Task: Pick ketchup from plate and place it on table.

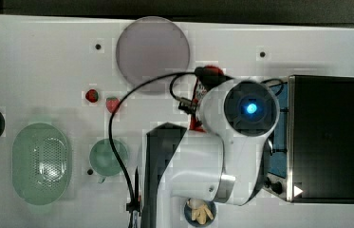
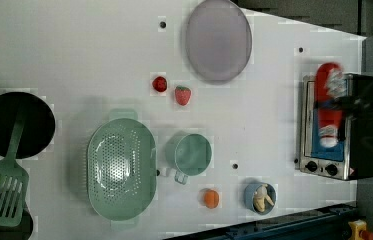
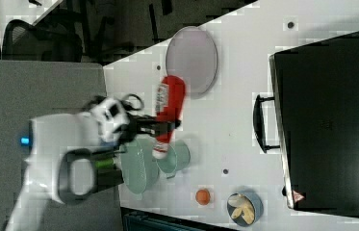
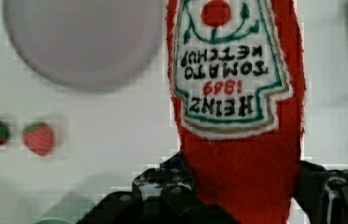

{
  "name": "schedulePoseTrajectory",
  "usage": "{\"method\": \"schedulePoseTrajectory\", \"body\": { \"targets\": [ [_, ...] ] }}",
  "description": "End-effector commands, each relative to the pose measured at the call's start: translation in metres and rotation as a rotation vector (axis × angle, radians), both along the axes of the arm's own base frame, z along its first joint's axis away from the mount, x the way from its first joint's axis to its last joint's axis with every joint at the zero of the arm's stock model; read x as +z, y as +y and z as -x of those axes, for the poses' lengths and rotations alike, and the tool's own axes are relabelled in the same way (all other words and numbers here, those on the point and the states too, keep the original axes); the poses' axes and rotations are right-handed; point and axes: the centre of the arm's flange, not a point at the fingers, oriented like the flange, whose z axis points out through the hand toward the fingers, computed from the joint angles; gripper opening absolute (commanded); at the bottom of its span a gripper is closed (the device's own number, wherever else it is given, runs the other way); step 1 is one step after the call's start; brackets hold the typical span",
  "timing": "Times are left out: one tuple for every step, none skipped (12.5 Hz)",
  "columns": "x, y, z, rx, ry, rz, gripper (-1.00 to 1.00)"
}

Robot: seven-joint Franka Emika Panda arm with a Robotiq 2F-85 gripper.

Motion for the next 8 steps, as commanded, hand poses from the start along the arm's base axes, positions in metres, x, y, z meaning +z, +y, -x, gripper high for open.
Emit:
{"method": "schedulePoseTrajectory", "body": {
  "targets": [
    [-0.065,0.025,0.02,0.059,0.045,0.007,0.2],
    [-0.087,0.027,0.025,0.061,0.05,0.009,0.2],
    [-0.106,0.028,0.027,0.062,0.051,0.011,0.2],
    [-0.125,0.03,0.028,0.063,0.058,0.013,0.2],
    [-0.143,0.03,0.029,0.064,0.073,0.013,0.2],
    [-0.161,0.03,0.029,0.064,0.085,0.013,0.2],
    [-0.176,0.03,0.029,0.063,0.09,0.014,0.2],
    [-0.191,0.03,0.03,0.062,0.099,0.015,0.25]
  ]
}}
